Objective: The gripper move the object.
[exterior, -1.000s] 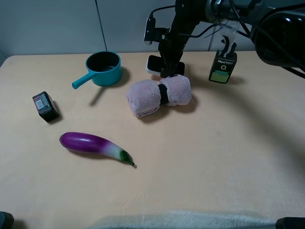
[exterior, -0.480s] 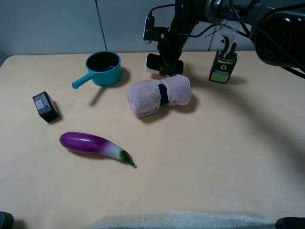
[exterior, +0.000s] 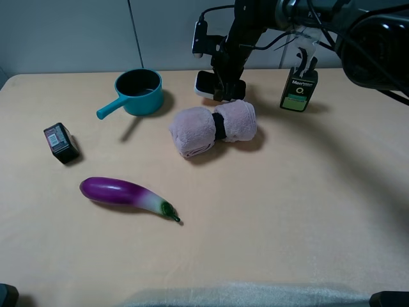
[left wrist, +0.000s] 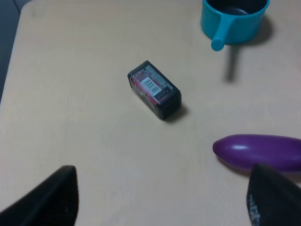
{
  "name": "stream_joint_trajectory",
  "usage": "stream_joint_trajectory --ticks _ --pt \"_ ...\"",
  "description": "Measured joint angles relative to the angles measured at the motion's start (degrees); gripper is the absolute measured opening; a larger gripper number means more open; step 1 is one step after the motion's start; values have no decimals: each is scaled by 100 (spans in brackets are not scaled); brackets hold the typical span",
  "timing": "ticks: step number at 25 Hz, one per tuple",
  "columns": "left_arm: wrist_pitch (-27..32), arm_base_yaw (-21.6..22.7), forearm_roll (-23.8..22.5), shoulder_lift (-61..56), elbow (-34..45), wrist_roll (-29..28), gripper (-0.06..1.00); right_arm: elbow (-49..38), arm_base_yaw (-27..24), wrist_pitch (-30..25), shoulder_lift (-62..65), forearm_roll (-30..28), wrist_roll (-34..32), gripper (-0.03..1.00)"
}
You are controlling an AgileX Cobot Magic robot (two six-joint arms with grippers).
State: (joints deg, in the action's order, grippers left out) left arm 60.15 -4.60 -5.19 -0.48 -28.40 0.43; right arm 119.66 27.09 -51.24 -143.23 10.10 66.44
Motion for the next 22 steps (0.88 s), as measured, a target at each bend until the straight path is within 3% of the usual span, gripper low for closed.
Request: stream_joint_trajectory --ticks 6,14,22 --pt "0 0 0 0 0 0 79 0 0 -12 0 -4 -10 47" --pt "0 0 0 0 0 0 79 0 0 18 0 33 -112 65" --pt "0 0 0 0 0 -1 79 0 0 97 0 53 -365 69"
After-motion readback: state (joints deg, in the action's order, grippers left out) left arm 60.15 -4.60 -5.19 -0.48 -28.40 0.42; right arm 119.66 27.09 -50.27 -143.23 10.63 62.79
